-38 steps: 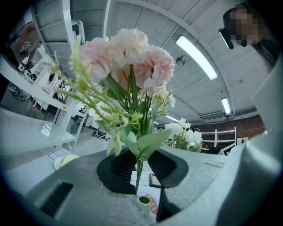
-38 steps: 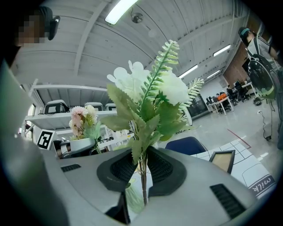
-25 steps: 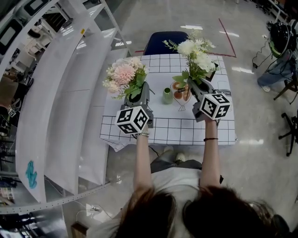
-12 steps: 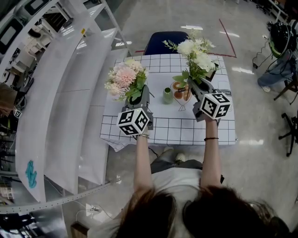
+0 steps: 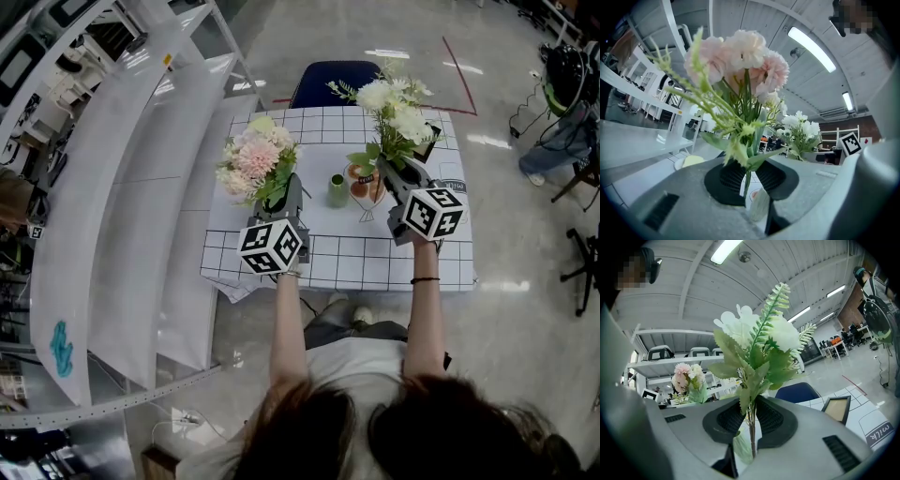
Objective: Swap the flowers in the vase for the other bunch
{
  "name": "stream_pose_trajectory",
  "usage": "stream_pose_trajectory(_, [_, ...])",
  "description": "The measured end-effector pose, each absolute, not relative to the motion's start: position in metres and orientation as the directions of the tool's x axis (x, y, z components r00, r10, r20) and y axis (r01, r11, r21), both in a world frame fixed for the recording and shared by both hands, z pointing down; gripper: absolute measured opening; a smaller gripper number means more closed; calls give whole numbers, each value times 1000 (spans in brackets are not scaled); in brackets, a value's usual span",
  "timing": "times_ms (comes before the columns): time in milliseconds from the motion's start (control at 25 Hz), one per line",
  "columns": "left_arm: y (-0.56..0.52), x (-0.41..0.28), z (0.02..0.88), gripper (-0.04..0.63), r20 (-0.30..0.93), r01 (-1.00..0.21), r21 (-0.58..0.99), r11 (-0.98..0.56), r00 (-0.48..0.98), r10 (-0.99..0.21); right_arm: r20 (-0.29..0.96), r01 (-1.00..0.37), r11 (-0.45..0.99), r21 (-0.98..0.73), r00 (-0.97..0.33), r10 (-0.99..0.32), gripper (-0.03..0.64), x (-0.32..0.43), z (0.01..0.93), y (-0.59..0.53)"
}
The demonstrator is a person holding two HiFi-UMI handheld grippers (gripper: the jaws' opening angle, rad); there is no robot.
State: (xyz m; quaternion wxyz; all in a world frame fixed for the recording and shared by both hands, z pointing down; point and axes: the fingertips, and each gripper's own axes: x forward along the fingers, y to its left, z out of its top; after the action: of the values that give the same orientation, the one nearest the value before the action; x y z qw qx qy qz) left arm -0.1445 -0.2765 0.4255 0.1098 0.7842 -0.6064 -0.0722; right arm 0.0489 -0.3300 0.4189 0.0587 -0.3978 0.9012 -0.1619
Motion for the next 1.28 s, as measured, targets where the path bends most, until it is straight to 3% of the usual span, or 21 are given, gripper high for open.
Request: stream_pose_trajectory(1280, [-273,-155,427,75,32,-929,286,-235,254,-967,-41,-706,621,-342,-649,-760,64,46,395,-323])
